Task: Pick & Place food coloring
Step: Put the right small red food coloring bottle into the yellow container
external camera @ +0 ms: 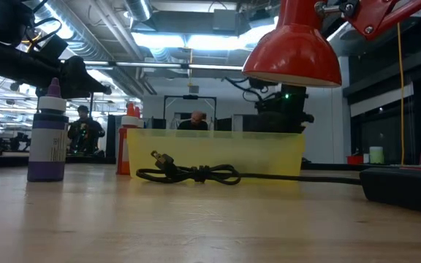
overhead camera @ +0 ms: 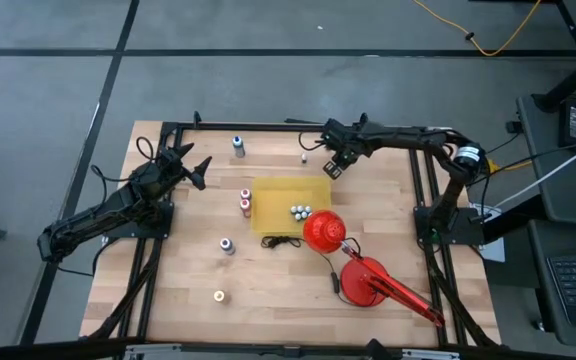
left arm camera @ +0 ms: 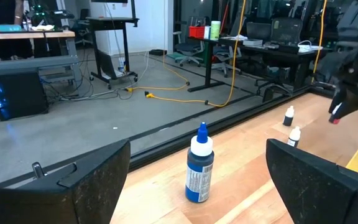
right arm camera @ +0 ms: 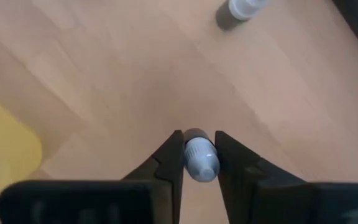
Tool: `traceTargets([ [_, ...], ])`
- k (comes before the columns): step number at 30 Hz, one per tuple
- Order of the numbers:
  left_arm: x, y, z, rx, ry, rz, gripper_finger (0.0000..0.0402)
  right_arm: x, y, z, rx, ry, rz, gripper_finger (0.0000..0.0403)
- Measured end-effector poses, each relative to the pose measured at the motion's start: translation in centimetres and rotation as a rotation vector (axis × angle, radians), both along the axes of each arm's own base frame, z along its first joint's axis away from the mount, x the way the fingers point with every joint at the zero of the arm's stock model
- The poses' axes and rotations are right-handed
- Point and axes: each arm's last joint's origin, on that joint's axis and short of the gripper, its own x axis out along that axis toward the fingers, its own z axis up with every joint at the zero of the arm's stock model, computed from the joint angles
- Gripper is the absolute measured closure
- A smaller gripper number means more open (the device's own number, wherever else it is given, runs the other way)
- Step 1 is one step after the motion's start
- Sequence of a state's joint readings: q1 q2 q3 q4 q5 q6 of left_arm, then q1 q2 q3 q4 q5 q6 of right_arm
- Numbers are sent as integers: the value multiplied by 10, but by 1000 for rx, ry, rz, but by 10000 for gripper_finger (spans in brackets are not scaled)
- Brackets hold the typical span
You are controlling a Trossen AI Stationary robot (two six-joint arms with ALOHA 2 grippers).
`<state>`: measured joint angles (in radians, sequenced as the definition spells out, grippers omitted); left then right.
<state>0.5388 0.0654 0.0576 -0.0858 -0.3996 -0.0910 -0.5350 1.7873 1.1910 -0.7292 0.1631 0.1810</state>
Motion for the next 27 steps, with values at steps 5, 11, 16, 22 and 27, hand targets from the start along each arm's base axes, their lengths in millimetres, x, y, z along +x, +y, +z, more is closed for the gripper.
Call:
traceTargets([
  [5, 0, 0, 0, 0, 0, 0, 38, 11, 9, 28, -44, 26, -10, 330],
  [11, 0, 0, 0, 0, 0, 0, 37, 33, 21, 72, -79, -72, -61, 325],
  [16, 0, 0, 0, 0, 0, 0, 38, 52, 38, 93, -73, -140, -98, 330],
  [22, 0, 0, 0, 0, 0, 0, 37, 80, 63, 93, -50, -118, -135, 328],
  [27, 0, 0, 0, 0, 0, 0, 38, 104, 85, 83, -21, -110, -161, 327],
])
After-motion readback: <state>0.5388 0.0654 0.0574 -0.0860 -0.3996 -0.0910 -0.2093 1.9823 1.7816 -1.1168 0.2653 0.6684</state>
